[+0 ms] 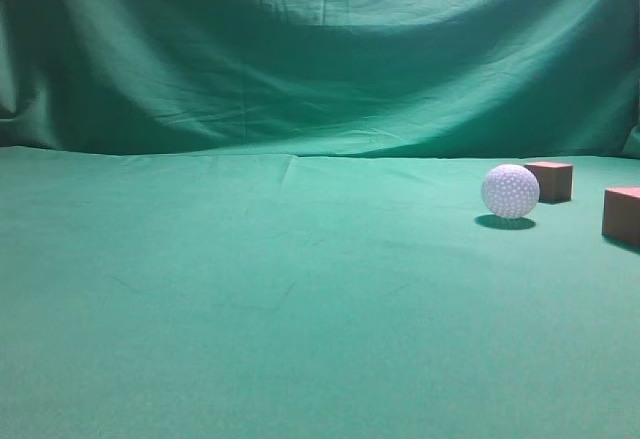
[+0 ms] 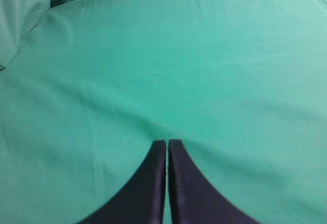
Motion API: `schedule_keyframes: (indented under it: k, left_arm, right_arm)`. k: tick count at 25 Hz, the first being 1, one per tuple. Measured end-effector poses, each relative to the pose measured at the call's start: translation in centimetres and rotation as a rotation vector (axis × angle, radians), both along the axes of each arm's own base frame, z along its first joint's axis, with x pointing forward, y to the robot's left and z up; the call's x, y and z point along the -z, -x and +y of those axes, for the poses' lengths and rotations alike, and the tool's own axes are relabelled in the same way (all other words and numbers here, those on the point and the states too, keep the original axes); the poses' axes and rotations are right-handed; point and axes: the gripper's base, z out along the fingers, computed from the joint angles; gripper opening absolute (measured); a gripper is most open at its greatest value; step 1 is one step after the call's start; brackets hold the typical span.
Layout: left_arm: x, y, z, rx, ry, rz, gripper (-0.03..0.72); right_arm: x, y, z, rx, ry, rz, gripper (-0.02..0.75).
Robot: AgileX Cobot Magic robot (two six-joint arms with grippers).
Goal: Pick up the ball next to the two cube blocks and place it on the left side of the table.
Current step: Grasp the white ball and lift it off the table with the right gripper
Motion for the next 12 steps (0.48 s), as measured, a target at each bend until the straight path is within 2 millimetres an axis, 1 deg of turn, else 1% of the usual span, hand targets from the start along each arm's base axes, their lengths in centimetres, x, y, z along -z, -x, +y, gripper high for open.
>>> schedule_keyframes:
  k: [12]
  left_arm:
    - [0.0,0.0,0.0,0.0,0.0,0.0,0.0]
  right_arm:
    - [0.0,0.0,0.0,0.0,0.0,0.0,0.0]
